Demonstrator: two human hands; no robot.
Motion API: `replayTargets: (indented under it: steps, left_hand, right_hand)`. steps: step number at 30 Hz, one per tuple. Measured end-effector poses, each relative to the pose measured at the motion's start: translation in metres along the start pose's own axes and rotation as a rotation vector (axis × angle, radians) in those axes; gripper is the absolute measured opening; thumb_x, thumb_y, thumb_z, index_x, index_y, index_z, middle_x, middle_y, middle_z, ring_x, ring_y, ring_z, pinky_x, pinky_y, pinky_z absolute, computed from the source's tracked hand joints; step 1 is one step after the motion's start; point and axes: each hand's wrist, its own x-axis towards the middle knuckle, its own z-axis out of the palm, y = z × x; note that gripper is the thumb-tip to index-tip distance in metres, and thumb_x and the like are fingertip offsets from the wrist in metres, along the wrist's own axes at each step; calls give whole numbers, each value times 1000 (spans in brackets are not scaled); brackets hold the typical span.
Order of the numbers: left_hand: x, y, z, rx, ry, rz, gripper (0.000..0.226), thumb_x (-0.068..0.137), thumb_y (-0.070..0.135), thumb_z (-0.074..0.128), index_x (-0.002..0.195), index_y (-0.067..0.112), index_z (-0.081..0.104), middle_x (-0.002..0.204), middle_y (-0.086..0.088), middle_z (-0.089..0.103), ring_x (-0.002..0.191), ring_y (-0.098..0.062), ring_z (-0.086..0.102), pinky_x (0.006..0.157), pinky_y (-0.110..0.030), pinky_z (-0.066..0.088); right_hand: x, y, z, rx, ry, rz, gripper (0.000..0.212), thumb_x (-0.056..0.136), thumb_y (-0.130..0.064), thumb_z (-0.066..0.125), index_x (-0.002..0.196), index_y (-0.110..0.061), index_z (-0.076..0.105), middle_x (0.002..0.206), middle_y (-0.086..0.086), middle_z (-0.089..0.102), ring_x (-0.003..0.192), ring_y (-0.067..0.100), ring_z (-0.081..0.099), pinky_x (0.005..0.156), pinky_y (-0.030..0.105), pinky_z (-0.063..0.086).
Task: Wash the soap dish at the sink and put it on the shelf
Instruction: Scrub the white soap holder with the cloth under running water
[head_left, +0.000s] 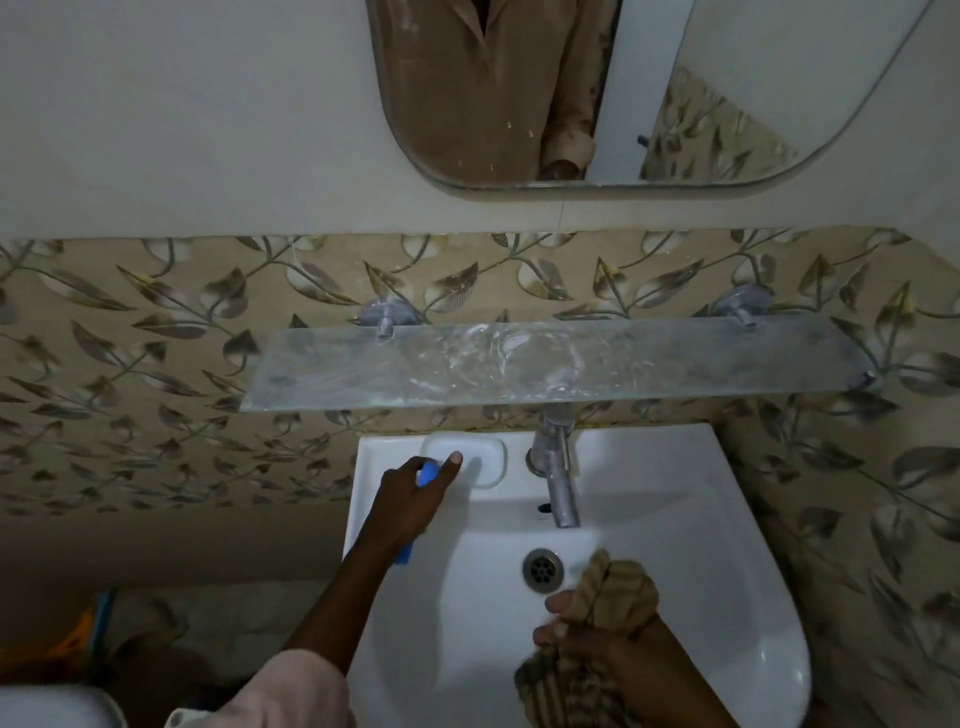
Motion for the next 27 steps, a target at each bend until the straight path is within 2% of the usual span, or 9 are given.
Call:
replayTargets:
  steps: [3,5,7,11,13,18,21,24,27]
  left_hand:
    - [12,1,3,80,12,-32,67,89,65,60,101,-1,68,103,-27,68,88,-35,69,72,-42,57]
    - [15,3,5,83,24,-17,69,90,58,64,92,-11,65,92,-30,69,80,-36,68,73,-43,57]
    - [14,3,6,68,29,-3,59,89,54,68,78,-4,62,76,-25,62,70,-30,60,66,-37,50]
    - [-4,3,-2,56,27,68,51,90,49,69,70,3,58,66,-17,53,61,-27,54,61,-38,44]
    - [-20,3,-8,80,37,112,54,89,51,70,77,-1,63,71,-20,60,63,-30,59,62,-39,48]
    - [-79,13,-14,30,-48,116,42,79,65,70,106,33,60,109,2,65,94,-18,68,81,-39,60]
    - [-108,24,-9,-48,-126,128,59,74,64,70,122,30,60,113,3,68,96,-15,69,72,-27,61]
    - [-123,29,-11,-243,-146,112,52,78,61,75,120,31,69,112,-2,74,94,-19,74,69,-25,61]
    - [-132,20,-13,-651,-278,-52,46,89,55,65,122,24,73,108,-14,77,95,-32,74,87,-51,61]
  right_hand:
    - [5,-2,5,-60,18,-56,30,82,4,78,110,-5,70,102,14,79,96,30,75,87,44,61]
    - [9,-4,10,-18,41,-30,29,82,5,77,109,-3,70,103,16,78,96,31,75,84,44,62]
    - [16,-7,14,125,74,22,25,81,8,76,103,0,71,102,20,77,86,30,77,71,38,64]
    - [35,-18,19,89,128,-22,25,77,-10,86,95,-2,70,90,18,75,78,31,75,73,40,62]
    - [42,-24,23,2,187,-99,33,74,-26,89,92,-7,69,83,11,76,71,25,75,67,36,62]
    - [46,-29,32,-234,257,-179,53,54,-64,88,91,-30,70,94,-14,75,81,6,74,76,32,62]
    - [38,-22,31,-246,222,-258,50,62,-53,89,103,-31,71,94,-12,77,81,5,74,72,25,63]
    - [31,-18,21,-261,295,-285,39,75,-32,85,109,-26,66,98,-6,73,83,10,73,67,24,61]
    - [22,-19,4,-139,325,-257,20,78,-19,82,87,-30,69,85,-7,75,72,12,74,59,26,59]
